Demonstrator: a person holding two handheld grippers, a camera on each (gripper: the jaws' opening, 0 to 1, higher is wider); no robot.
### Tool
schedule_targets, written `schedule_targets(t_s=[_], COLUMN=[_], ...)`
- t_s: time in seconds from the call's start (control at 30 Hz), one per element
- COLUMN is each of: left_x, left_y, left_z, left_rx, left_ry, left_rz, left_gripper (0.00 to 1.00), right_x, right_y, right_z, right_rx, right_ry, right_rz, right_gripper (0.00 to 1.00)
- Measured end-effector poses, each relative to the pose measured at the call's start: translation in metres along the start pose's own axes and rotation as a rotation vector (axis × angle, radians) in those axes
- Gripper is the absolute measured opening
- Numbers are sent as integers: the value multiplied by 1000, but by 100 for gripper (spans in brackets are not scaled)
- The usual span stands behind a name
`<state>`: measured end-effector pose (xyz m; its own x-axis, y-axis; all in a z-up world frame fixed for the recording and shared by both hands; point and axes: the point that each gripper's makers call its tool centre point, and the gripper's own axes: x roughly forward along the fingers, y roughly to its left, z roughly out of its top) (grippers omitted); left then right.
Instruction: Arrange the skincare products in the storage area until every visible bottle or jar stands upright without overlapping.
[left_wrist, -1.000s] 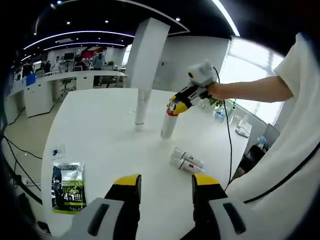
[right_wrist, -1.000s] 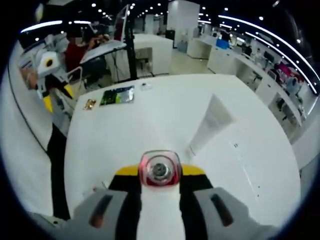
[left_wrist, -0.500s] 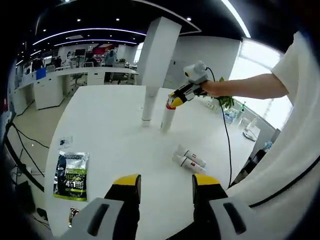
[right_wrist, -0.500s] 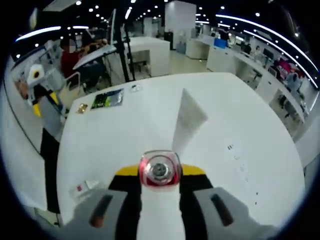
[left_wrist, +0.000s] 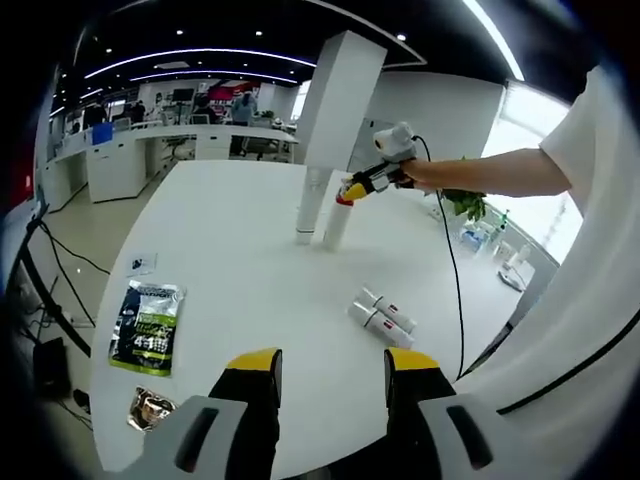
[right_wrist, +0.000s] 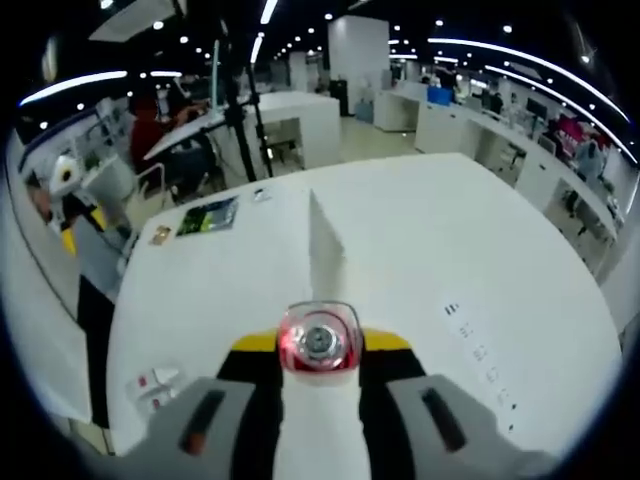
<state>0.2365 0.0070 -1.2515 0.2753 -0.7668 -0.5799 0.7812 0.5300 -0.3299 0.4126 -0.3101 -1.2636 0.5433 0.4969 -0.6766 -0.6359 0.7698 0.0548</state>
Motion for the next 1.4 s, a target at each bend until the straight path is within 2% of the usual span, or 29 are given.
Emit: schedule_targets(t_s=[0.3,0.43,0.7,1.0,1.23,1.4], left_x=[5,6,2,-5,-5,-3], left_y=[-11,-16,-15,-11,-12,-13], left_z=[-2,-1,-4,-9,-12,-11], left_rx=[-14,4,13,7,9,5], left_ry=[6,13,24,33,43,39], left_rz=[5,2,8,25,19,14], left_gripper=[42,42,42,42,42,42], right_x=[0,0,3,10,13,15], right_y=[-5,-8,-9,-9,-8,-8], right_z=[1,3,6,12,14,14], right_rx=[-43,-64,-107,-134,-125,-139], right_ry=[-13,-18,-17,-46,-69,-58], right_rz=[35,51,88,130,168,184], right_gripper=[26,26,26,26,27,28])
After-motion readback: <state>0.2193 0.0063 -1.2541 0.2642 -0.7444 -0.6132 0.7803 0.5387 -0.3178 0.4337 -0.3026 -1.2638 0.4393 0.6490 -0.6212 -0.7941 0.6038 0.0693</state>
